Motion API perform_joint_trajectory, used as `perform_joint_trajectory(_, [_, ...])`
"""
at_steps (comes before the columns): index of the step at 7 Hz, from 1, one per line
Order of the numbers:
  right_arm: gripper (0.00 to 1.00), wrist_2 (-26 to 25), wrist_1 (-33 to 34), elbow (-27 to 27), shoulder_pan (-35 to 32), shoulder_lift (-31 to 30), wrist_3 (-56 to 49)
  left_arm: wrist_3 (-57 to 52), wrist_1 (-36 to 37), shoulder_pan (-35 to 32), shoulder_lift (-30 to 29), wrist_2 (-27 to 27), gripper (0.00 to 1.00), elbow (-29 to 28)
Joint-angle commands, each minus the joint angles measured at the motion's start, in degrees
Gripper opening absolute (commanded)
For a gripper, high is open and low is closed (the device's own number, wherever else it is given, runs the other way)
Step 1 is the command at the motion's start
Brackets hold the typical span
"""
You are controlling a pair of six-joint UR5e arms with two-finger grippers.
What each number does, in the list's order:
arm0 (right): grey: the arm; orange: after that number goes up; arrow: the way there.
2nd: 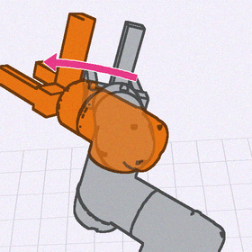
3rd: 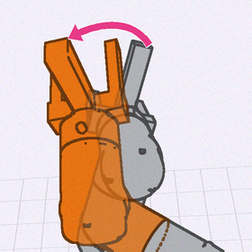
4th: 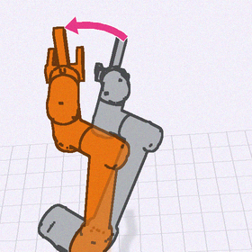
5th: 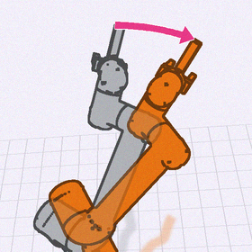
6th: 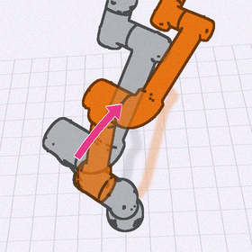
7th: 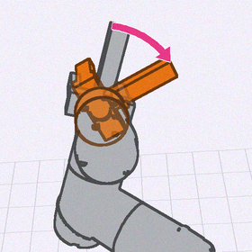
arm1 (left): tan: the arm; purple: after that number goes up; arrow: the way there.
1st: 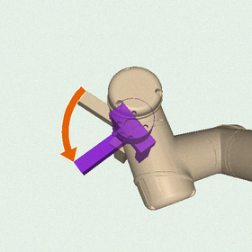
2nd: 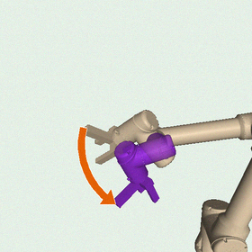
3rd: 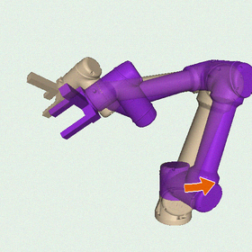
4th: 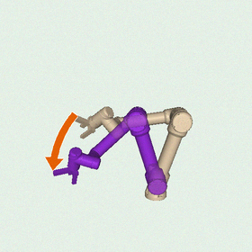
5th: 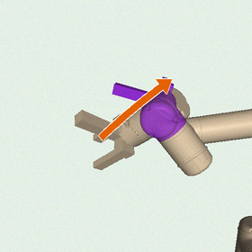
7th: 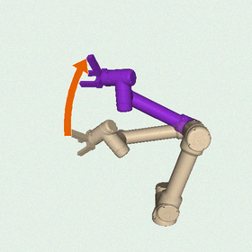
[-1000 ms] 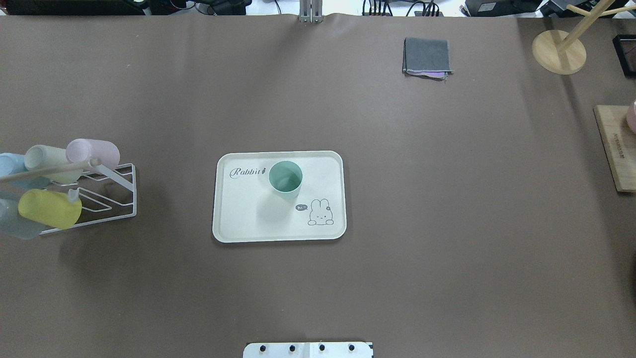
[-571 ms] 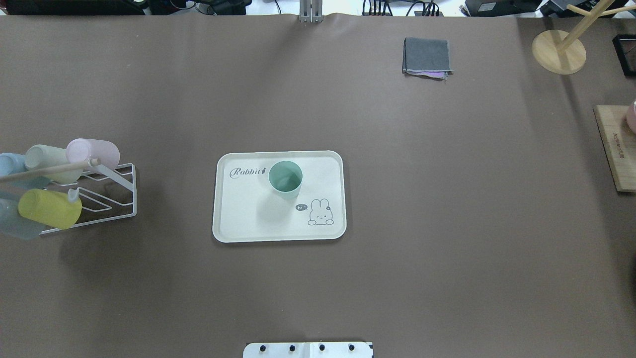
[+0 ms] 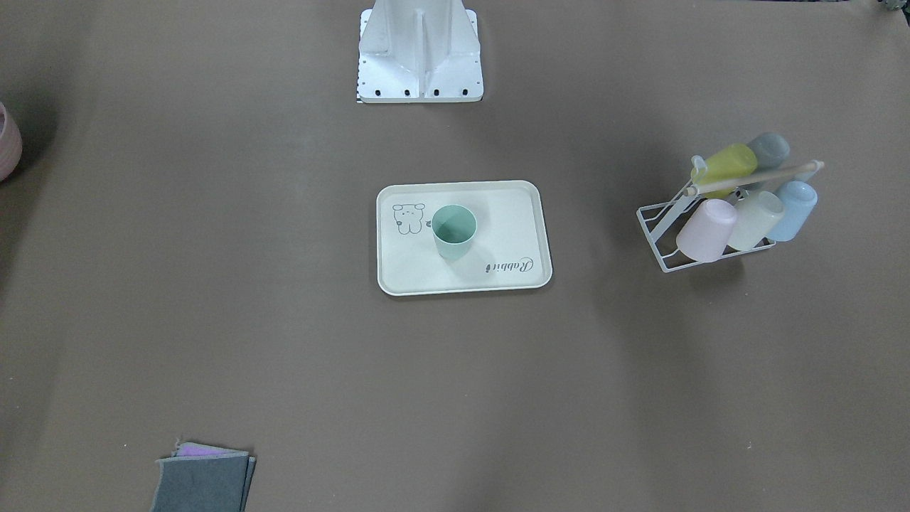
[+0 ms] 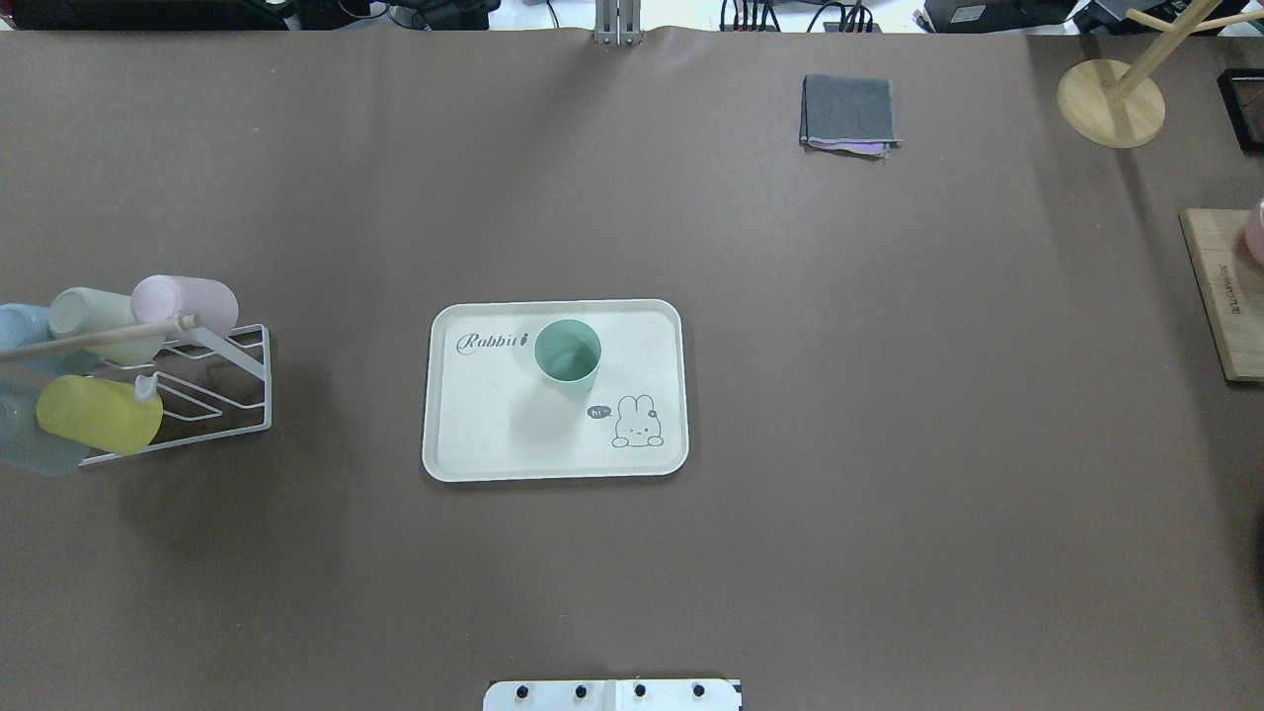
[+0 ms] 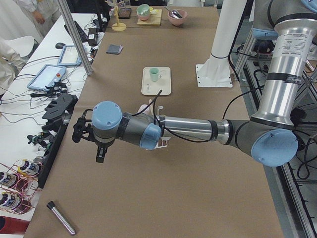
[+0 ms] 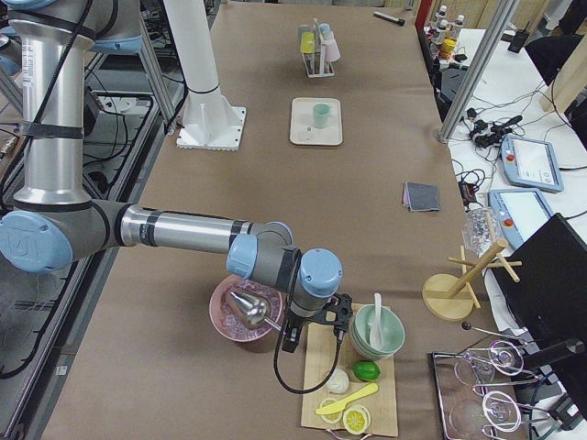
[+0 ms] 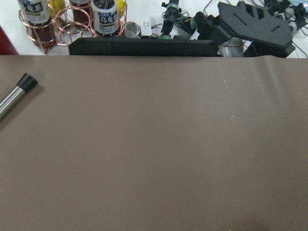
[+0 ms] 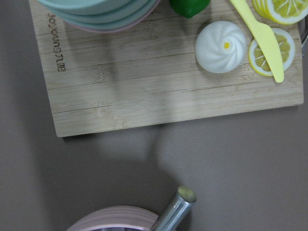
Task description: Pick up and place green cup on tray
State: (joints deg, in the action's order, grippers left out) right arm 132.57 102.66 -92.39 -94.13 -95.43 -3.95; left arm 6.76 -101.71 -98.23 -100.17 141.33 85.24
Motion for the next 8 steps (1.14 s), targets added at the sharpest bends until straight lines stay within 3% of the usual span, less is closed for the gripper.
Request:
perform_joint_trajectory(1, [1.00, -0.03, 0.00, 0.02, 0.00, -0.45, 0.08, -2.19, 9.40, 0.32, -0.21, -2.46, 0.98, 0.46])
perform_joint_trajectory(5, [1.00, 0.06, -0.09, 0.20, 0.00, -0.55, 0.08, -2.19, 11.01, 1.37, 0.84, -4.13, 0.98, 0.54])
perform_joint_trajectory(8, [1.00, -0.03, -0.09, 0.20, 0.00, -0.02, 0.17, -2.19, 10.39, 4.36, 10.06, -4.57, 0.98, 7.30])
